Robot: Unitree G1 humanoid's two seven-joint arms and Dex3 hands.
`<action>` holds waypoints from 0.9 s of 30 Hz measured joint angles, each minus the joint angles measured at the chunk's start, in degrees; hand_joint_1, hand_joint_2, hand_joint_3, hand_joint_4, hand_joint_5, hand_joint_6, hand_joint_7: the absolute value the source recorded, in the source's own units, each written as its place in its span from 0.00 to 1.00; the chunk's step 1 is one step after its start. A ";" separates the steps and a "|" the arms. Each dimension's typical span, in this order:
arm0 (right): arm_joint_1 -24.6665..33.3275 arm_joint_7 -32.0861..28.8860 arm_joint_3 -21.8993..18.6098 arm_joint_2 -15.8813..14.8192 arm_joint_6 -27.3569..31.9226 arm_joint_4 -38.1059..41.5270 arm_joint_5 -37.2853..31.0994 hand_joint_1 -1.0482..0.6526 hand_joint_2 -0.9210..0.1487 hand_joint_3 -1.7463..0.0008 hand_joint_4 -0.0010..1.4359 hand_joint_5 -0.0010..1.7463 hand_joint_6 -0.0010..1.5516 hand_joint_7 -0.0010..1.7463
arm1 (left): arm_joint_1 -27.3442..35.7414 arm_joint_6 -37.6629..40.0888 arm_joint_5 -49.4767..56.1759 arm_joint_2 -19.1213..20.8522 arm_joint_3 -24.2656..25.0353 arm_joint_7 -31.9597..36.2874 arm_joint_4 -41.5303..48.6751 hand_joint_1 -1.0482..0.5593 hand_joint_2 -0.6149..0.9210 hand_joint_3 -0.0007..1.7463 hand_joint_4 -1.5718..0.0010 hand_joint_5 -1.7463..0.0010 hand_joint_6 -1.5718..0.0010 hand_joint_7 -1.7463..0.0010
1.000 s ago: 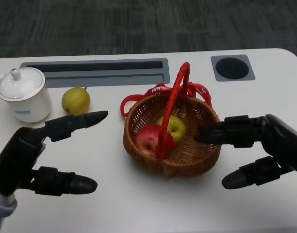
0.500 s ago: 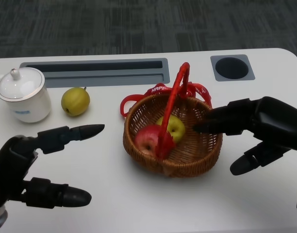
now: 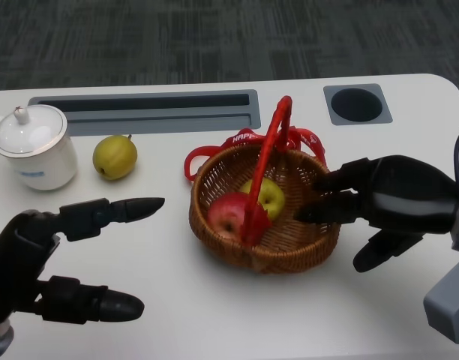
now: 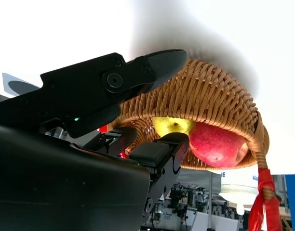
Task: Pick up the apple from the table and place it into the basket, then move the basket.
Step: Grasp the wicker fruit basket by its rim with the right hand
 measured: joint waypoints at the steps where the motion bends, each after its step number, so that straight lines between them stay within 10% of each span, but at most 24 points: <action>1: -0.48 -0.44 1.18 0.45 0.83 0.51 -0.15 0.09 0.00 0.95 0.42 0.01 0.33 0.00 | 0.02 -0.01 0.20 -0.23 0.00 0.21 -0.28 0.24 0.83 0.00 0.48 0.97 0.53 0.99; 16: -1.83 6.68 9.56 6.99 8.53 6.39 1.99 0.12 0.03 1.00 0.49 0.02 0.39 0.01 | 1.32 -1.26 1.38 -2.47 -0.26 1.04 -2.24 0.27 0.82 0.00 0.47 0.98 0.52 0.99; 27: -2.72 4.67 13.65 8.58 9.19 5.75 2.19 0.46 0.00 0.95 0.65 0.05 0.55 0.03 | 1.52 -2.56 1.67 -4.24 -0.26 1.74 -2.25 0.27 0.82 0.00 0.44 0.97 0.49 0.99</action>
